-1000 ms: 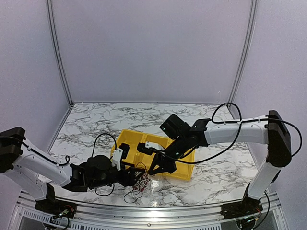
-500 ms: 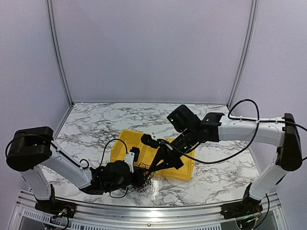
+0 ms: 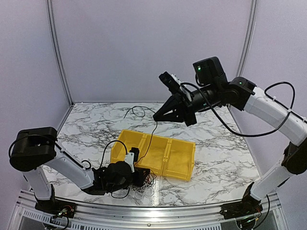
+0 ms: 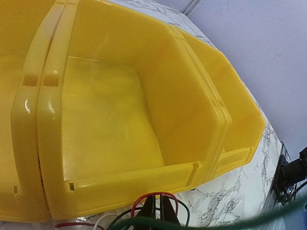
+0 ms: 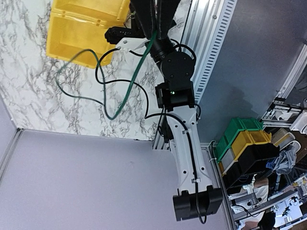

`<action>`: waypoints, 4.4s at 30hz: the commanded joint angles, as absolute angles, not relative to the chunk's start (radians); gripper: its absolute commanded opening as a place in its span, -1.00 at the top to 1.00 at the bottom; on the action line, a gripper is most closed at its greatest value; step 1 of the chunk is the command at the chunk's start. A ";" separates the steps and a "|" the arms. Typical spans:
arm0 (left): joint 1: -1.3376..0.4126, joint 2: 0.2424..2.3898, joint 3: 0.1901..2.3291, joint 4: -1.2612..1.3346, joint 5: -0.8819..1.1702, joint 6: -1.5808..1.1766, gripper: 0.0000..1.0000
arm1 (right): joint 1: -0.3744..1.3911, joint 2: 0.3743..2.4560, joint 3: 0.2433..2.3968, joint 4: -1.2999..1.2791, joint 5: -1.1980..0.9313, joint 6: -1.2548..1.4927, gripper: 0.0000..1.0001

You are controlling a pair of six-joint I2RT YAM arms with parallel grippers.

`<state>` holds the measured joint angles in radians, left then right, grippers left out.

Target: Untangle the cables

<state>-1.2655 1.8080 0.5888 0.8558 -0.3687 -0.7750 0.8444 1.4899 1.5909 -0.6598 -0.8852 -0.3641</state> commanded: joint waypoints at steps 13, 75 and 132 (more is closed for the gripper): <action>-1.269 1.827 0.596 0.849 -0.379 -0.796 1.00 | 0.731 1.471 1.922 -0.680 -0.894 -0.358 1.00; -0.752 1.741 1.061 -0.227 -0.412 -0.707 1.00 | 0.453 1.199 1.467 -0.638 -0.685 -0.423 1.00; -0.752 1.787 0.990 -0.138 -0.353 -0.677 1.00 | 0.332 1.613 1.066 -0.168 -1.026 -0.093 1.00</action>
<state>-0.7551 1.7599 1.0229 -0.0990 -0.3668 -0.6914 0.4110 1.5890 1.0649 -0.2749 -0.9569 -0.1993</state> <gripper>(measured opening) 0.098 0.018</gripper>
